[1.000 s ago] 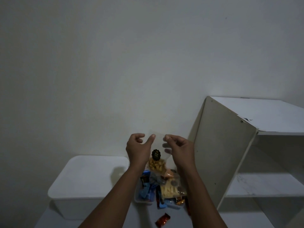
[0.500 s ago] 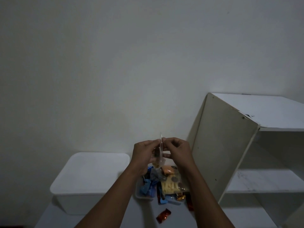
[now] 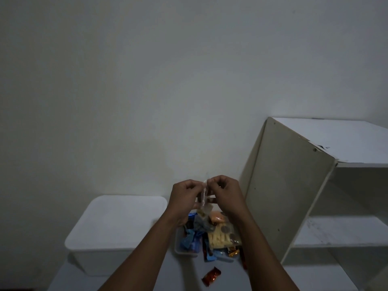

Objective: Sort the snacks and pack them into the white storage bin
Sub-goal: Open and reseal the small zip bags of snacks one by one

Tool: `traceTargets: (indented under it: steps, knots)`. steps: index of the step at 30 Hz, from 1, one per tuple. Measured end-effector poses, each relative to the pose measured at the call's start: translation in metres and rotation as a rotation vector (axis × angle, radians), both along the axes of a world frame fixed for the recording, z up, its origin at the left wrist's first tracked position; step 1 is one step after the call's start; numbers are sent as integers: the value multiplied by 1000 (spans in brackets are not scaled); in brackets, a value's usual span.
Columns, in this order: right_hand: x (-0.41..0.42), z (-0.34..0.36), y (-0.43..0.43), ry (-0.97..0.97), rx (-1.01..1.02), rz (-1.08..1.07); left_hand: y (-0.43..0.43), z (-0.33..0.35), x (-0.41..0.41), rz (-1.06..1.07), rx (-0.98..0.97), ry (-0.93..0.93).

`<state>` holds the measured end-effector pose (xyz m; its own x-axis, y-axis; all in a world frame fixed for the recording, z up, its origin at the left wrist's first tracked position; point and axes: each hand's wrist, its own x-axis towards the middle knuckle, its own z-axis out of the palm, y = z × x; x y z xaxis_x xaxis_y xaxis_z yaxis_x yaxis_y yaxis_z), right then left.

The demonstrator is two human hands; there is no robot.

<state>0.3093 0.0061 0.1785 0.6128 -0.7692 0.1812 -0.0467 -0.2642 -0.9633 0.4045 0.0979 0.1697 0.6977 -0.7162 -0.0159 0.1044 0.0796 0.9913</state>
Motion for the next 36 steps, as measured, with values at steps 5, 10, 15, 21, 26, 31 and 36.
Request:
traceTargets:
  steps: [5, 10, 15, 21, 26, 31, 36]
  knots:
    - [1, 4, 2, -38, 55, 21, 1, -3, 8, -42, 69, -144]
    - [2, 0, -3, -54, 142, 51, 3, 1, 11, -7, 15, -89]
    - [-6, 0, -2, 10, 129, 117, 2, -3, 11, 26, 1, -55]
    - [-16, 6, -1, 59, 10, 167, -2, -5, 5, 30, -29, 41]
    - [-20, 4, 1, 56, 12, 204, -3, -8, 4, 39, -33, 88]
    - [-16, 0, 4, 101, -39, 164, -4, -8, 1, 93, -23, 124]
    - [-14, -2, 6, 97, -56, 113, -3, -7, 1, 115, -24, 152]
